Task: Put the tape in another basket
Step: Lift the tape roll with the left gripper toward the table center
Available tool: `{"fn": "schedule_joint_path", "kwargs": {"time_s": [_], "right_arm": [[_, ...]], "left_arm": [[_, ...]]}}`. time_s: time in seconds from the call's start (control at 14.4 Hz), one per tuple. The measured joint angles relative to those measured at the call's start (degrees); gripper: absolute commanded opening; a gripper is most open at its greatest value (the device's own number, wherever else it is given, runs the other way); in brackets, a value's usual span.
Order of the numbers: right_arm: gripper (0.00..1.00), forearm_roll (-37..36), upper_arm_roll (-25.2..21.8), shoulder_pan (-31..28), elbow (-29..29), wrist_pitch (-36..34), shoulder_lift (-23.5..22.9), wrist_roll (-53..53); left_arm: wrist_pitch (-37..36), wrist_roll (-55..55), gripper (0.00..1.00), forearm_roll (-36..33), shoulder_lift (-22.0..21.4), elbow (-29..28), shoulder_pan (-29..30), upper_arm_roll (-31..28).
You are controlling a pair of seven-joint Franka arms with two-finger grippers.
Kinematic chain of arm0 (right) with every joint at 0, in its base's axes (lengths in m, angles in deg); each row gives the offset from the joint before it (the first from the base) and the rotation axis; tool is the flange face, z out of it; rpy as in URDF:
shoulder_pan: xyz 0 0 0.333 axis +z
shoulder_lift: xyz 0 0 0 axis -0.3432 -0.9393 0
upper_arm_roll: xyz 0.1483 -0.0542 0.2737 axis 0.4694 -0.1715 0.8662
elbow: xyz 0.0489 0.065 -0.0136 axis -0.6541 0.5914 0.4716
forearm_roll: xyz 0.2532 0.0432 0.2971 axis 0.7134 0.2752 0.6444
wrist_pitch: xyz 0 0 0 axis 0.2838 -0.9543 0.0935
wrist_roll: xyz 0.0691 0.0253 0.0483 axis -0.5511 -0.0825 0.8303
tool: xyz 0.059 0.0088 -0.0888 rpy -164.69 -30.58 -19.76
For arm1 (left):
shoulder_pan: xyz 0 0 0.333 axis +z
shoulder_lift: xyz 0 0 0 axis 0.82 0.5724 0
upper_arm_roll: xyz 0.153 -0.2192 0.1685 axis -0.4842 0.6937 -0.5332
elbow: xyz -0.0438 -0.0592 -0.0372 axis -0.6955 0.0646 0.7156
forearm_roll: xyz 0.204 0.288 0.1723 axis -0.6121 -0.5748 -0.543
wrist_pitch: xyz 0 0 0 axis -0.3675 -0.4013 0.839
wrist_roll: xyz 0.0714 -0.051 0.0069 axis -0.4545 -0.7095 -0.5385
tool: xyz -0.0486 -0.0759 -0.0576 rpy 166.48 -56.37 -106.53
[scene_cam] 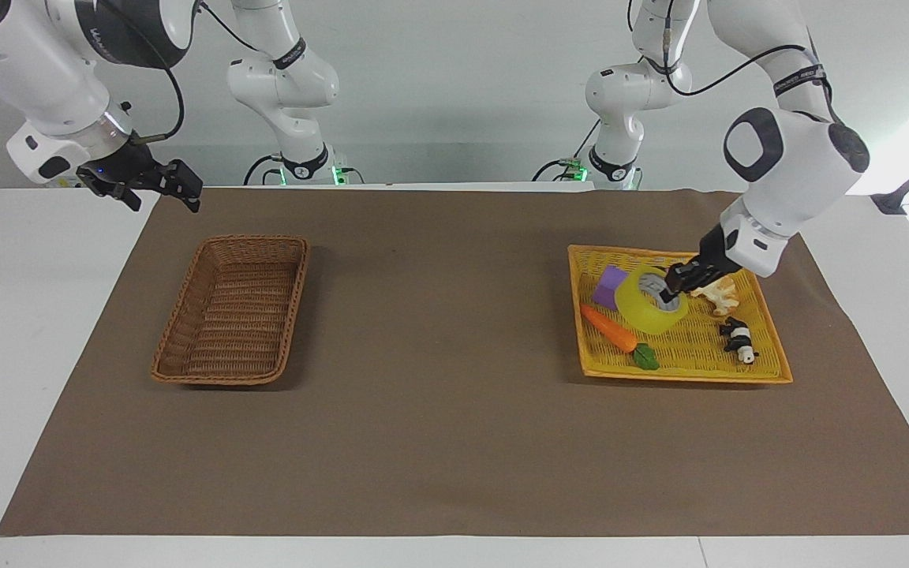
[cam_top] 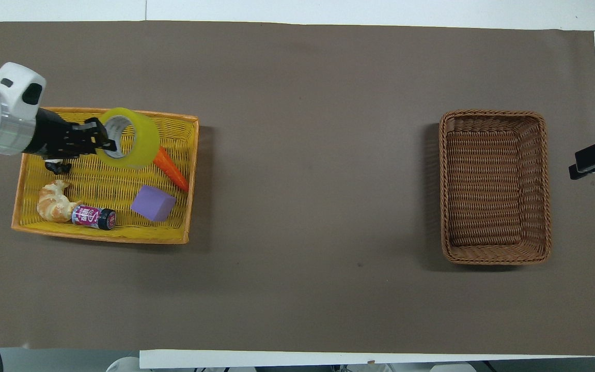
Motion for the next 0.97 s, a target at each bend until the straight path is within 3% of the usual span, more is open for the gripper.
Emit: {"fn": "schedule_joint_path", "kwargs": {"time_s": [0.42,0.97], "right_arm": [[1.00,0.00,0.00,0.00,0.00,0.00,0.00,0.00],[1.00,0.00,-0.29,-0.53,0.00,0.00,0.00,0.00]], "left_arm": [[8.84,-12.04,0.00,10.24,-0.09,0.10,-14.86,0.34],[10.29,-13.35,0.00,15.52,-1.37,2.53,-20.31,0.28]]}}
